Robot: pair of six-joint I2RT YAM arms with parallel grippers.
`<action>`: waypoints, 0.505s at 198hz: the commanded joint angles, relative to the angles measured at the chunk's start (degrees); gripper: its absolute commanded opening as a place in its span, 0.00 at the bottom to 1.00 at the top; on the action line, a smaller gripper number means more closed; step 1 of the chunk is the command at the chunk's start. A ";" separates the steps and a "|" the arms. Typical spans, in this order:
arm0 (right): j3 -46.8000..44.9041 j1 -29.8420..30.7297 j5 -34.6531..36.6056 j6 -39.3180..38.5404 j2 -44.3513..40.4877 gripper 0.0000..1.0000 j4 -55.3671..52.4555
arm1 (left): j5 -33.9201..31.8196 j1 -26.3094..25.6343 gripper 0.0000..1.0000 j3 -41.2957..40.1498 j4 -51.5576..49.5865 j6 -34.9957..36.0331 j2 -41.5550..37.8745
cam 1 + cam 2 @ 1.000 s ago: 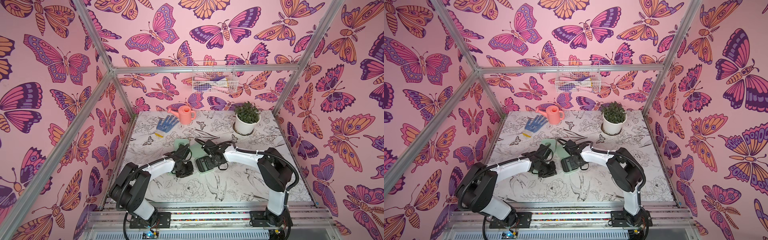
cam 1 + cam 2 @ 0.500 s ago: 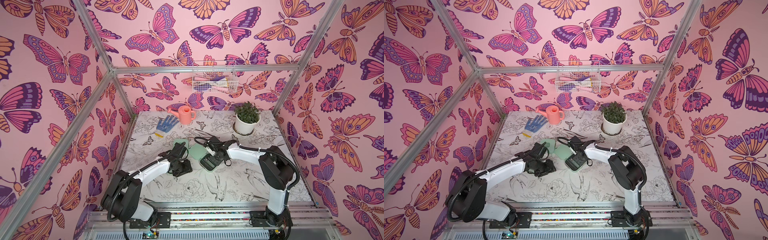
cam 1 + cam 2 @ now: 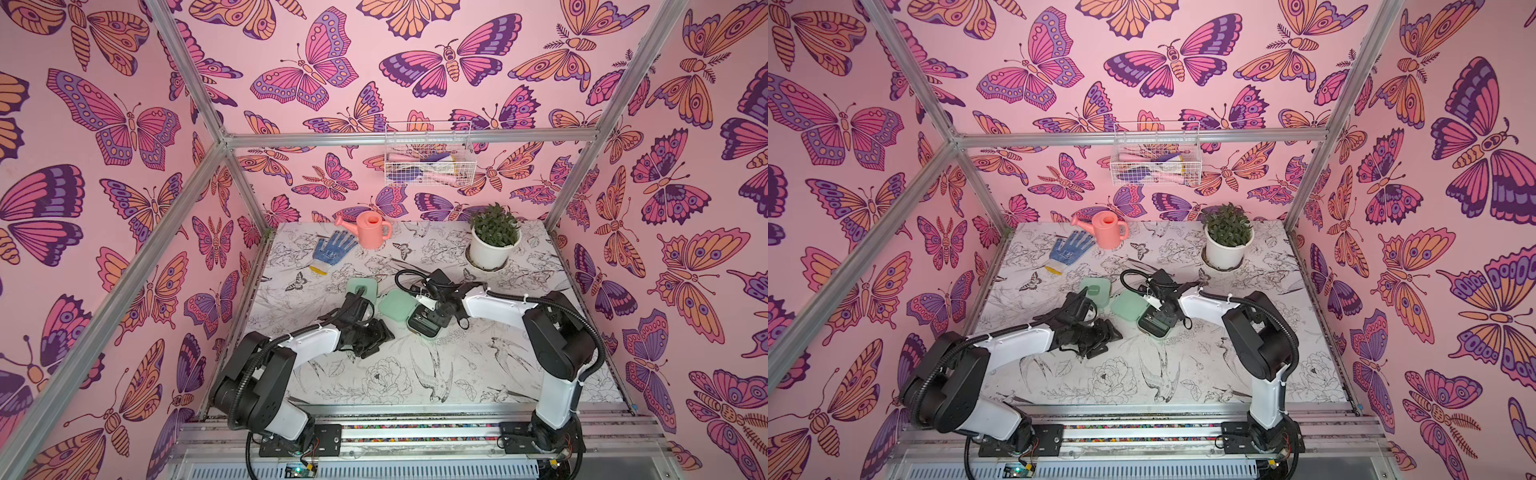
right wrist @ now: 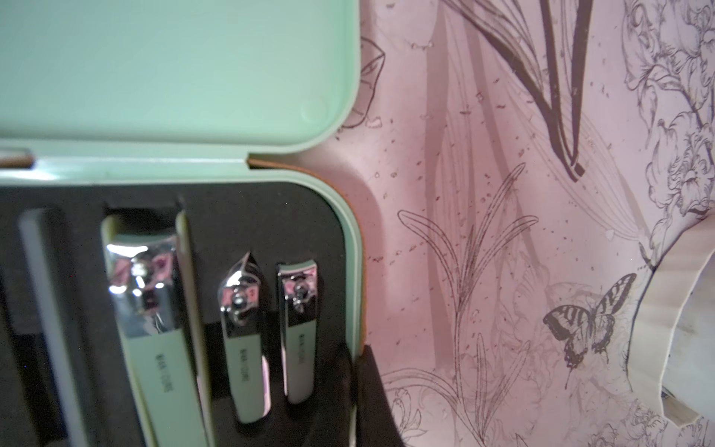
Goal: Organize nail clipper sets
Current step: Adjust the storage box at the center of the board.
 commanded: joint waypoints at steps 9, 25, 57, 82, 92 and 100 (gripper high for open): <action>-2.24 -0.97 -1.03 -1.44 0.31 0.00 1.09 | 1.48 0.31 0.68 -0.86 10.03 -5.81 5.13; -2.18 -0.96 -1.67 -1.32 -0.24 0.00 1.18 | 2.40 0.48 0.68 -1.05 14.76 -8.04 8.08; -1.58 -1.04 -2.34 -1.38 -0.20 0.00 0.09 | 1.74 0.82 0.68 -2.23 23.49 -12.25 13.09; -1.43 -1.03 -2.68 -1.29 0.12 0.00 -0.35 | 0.34 1.00 0.68 -4.35 31.01 -16.30 16.61; -1.16 -1.06 -2.83 -1.29 0.36 0.00 -0.73 | -0.31 1.01 0.68 -5.58 35.02 -18.23 18.25; -0.96 -1.01 -2.99 -1.30 0.44 0.00 -0.93 | -0.65 1.01 0.68 -6.45 38.25 -19.56 19.42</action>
